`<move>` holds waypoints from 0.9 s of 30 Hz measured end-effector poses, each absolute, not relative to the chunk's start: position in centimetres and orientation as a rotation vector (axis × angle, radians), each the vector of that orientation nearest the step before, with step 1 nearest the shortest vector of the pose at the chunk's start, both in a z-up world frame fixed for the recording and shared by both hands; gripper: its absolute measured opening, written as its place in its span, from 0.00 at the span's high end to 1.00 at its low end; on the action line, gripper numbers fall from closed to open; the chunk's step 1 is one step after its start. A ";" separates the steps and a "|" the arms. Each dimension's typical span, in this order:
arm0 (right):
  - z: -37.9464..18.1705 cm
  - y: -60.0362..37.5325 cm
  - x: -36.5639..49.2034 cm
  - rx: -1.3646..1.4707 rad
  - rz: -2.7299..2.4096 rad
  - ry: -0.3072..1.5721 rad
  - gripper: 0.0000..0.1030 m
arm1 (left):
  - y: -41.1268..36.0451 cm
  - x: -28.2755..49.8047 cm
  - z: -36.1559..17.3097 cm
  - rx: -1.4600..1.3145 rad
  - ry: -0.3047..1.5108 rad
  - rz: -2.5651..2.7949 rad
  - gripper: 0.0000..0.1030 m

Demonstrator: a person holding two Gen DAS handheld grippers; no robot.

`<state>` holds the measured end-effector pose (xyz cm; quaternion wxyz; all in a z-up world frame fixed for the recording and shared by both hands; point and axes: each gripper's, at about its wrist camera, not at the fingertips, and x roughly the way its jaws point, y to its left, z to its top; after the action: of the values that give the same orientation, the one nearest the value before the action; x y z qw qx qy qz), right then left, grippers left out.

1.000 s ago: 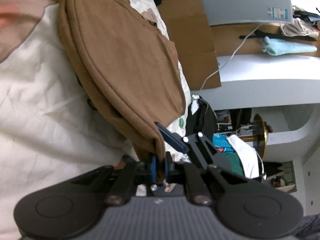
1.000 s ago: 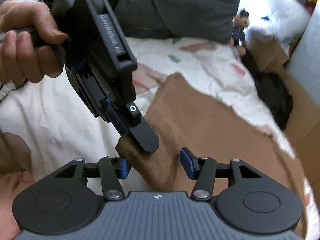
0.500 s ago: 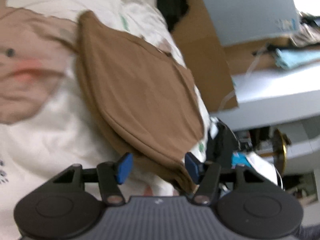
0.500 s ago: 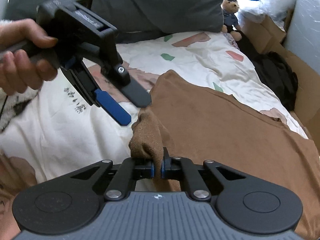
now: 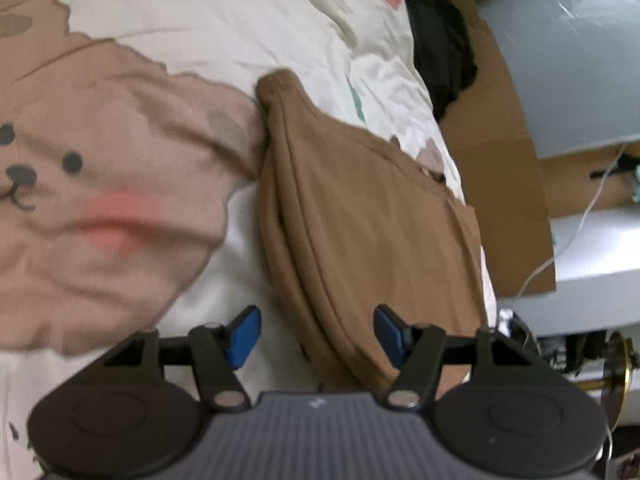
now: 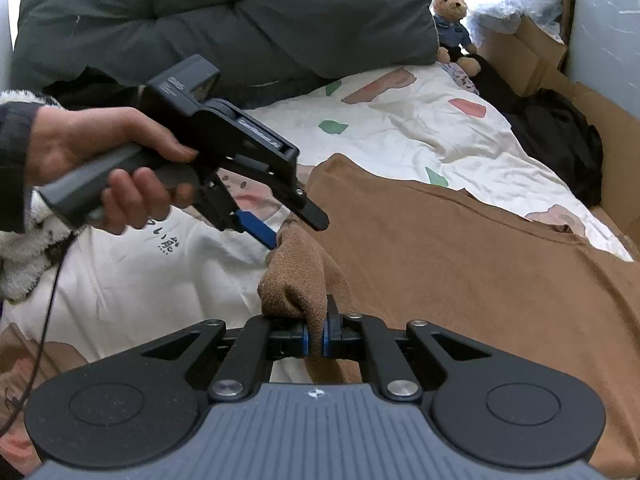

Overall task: Fold clothes
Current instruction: 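Close the left tool on the shirt edge while the right tool holds its edge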

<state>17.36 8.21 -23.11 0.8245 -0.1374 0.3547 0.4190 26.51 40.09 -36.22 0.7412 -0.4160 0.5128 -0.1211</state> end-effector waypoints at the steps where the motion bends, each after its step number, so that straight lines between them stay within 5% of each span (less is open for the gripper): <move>1: -23.1 8.1 17.4 -0.285 0.892 0.755 0.94 | 40.0 26.9 -36.1 -0.912 1.120 -0.262 0.38; 2: -23.0 7.8 17.6 -0.270 0.895 0.756 0.94 | 39.8 27.3 -36.1 -0.901 1.118 -0.255 0.40; 4: -22.9 7.5 17.7 -0.251 0.903 0.758 0.94 | 39.3 27.8 -35.9 -0.852 1.107 -0.230 0.80; 7: -22.9 7.0 17.8 -0.229 0.908 0.760 0.94 | 38.5 28.4 -35.7 -0.797 1.092 -0.200 0.89; 27: -21.8 -2.4 21.4 0.178 0.749 0.767 0.94 | 31.0 33.5 -27.1 -0.556 1.022 -0.307 0.92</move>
<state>21.45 -2.38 -21.85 0.8559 0.0848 0.3650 0.3565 33.47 31.01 -27.06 0.8244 -0.2616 0.4806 -0.1445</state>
